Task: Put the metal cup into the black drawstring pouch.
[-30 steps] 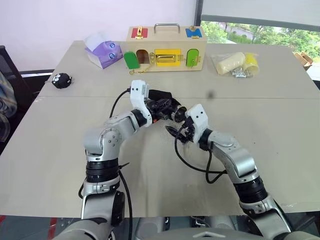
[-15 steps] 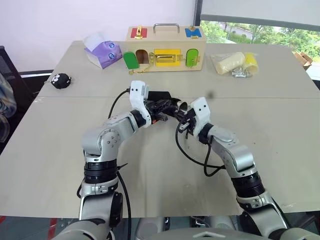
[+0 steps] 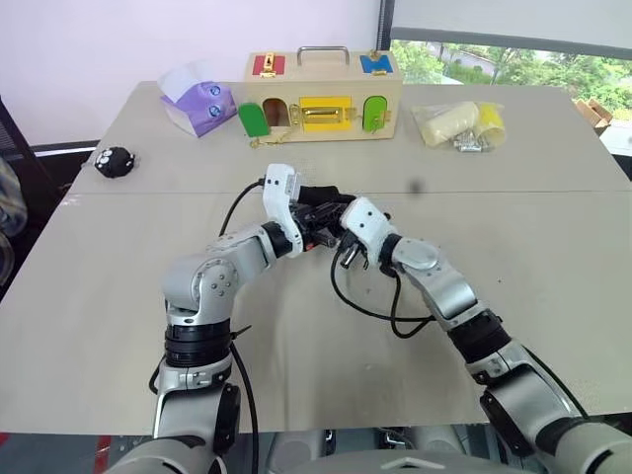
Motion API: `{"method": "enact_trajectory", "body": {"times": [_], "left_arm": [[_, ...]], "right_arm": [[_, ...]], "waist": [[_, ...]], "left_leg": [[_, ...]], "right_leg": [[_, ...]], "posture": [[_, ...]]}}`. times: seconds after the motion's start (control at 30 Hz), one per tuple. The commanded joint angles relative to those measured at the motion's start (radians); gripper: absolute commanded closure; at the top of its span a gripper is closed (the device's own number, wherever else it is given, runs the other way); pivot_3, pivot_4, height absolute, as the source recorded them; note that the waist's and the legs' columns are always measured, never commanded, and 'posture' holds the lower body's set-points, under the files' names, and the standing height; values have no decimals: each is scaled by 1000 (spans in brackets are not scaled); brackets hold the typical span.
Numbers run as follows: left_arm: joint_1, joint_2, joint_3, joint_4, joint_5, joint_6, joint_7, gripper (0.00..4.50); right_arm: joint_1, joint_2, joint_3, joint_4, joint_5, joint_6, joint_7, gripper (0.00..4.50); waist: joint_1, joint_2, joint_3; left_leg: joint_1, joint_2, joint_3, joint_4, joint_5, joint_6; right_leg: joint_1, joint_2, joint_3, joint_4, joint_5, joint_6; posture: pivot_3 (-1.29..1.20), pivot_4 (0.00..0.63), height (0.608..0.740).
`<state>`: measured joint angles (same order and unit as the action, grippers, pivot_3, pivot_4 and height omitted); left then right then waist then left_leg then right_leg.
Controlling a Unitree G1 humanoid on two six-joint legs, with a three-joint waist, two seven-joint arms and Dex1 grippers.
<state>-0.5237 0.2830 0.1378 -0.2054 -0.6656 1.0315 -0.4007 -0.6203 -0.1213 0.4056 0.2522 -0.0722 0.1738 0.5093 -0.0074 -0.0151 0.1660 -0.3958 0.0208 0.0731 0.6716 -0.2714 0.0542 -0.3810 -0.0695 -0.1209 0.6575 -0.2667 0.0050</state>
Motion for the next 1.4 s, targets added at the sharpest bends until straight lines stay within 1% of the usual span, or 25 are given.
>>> {"method": "enact_trajectory", "body": {"times": [0.03, 0.13, 0.17, 0.2, 0.27, 0.37, 0.47, 0.6, 0.73, 0.9, 0.93, 1.0, 1.13, 1.27, 1.33, 1.4], "left_arm": [[-11, -5, -13, -53, -31, -13, -21, 4500], [-19, -7, -7, -27, -7, -39, -5, 4500], [-23, -9, -2, -14, 1, -49, 4, 4500], [-31, -9, 8, 11, 16, -65, 19, 4500], [-38, -4, 16, 42, 34, -87, 30, 4500], [-36, 1, 13, 47, 37, -96, 25, 4500], [-30, -3, 7, 46, 39, -101, 23, 4500], [-25, -19, 0, 51, 43, -111, 27, 4500], [-21, -28, 4, 40, 41, -113, 33, 4500], [-12, -26, 13, 33, 39, -113, 37, 4500], [-10, -26, 13, 32, 39, -113, 38, 4500], [-7, -28, 11, 28, 41, -113, 40, 4500], [-3, -27, 10, 24, 41, -112, 43, 4500], [1, -29, 6, 19, 41, -112, 47, 4500], [3, -31, 6, 16, 40, -111, 50, 4500], [5, -34, 11, 13, 35, -109, 55, 4500]], "right_arm": [[-36, -3, 26, 70, -61, -118, -4, 4420], [-9, -11, -15, 30, -14, -119, 39, 3610], [7, -21, -25, 4, -5, -123, 48, 3106], [51, -34, -61, -70, 32, -108, 53, 2628], [125, -54, -119, -204, 98, -69, 63, 1795], [208, -92, -165, -367, 159, -5, 84, 1795], [265, -109, -193, -449, 191, 72, 69, 1795], [291, -95, -199, -378, 173, 175, 13, 1795], [295, -122, -141, -345, 166, 350, 43, 1795], [305, -172, -95, -364, 118, 410, 43, 1795], [307, -184, -84, -370, 110, 417, 47, 2027], [311, -200, -74, -380, 102, 430, 44, 2667], [305, -199, -95, -398, 108, 449, 15, 4477], [316, -209, -106, -419, 101, 442, -2, 4477], [324, -206, -124, -443, 113, 364, 1, 4477], [340, -181, -173, -485, 164, 348, -4, 3855]], "waist": [[-2, 0, 0], [-1, 0, 0], [-1, 0, 0], [-1, 0, 0], [8, 0, 0], [8, 0, 0], [6, 0, 0], [6, 0, 0], [6, 0, 0], [8, -1, 0], [10, -1, 0], [13, -1, 0], [22, -1, 0], [23, -1, 0], [24, -1, 0], [24, -1, 0]], "left_leg": [[0, 0, 0, 0, 0, 0], [0, 0, 0, 0, 0, 0], [0, 0, 0, 0, 0, 0], [0, 0, 0, 0, 0, 0], [0, 0, -1, 0, 0, 0], [-1, 0, 0, -1, 0, 0], [1, 0, 0, 0, 0, 0], [1, 1, -1, -1, 1, -1], [1, 0, 0, -1, 0, -1], [1, 0, 0, -1, 0, -1], [1, 0, 0, -1, 0, -1], [1, 0, 0, -1, 0, -1], [1, 0, 0, -1, 0, -1], [1, 0, 0, 0, 0, -1], [1, 0, 0, 0, 0, -1], [1, 0, 0, 0, 0, -1]], "right_leg": [[0, 0, 0, 0, 0, 0], [0, 0, 0, -1, 0, 0], [0, 0, 0, -1, 0, 0], [0, 0, 0, -1, 0, 0], [1, -1, -1, -2, 0, 0], [1, -1, 0, -2, 0, 0], [1, -1, 0, 0, 0, 0], [1, 0, 0, 1, 0, 0], [1, -1, 0, 0, 0, 0], [1, 0, 0, 0, 0, 0], [1, -1, 0, 0, 0, 0], [1, -1, 0, 0, 0, 0], [1, -1, 0, 1, 0, 0], [1, -1, 0, 1, 0, 0], [1, -1, 0, 1, 0, 0], [1, -1, 0, 1, 0, 0]], "posture": [[0, 150, 740], [0, 150, 740], [0, 150, 740], [0, 150, 740], [0, 150, 740], [0, 150, 740], [0, 150, 740], [0, 150, 740], [0, 150, 740], [0, 150, 740], [0, 150, 740], [0, 150, 740], [0, 150, 740], [0, 150, 740], [0, 150, 740], [0, 150, 740]]}}
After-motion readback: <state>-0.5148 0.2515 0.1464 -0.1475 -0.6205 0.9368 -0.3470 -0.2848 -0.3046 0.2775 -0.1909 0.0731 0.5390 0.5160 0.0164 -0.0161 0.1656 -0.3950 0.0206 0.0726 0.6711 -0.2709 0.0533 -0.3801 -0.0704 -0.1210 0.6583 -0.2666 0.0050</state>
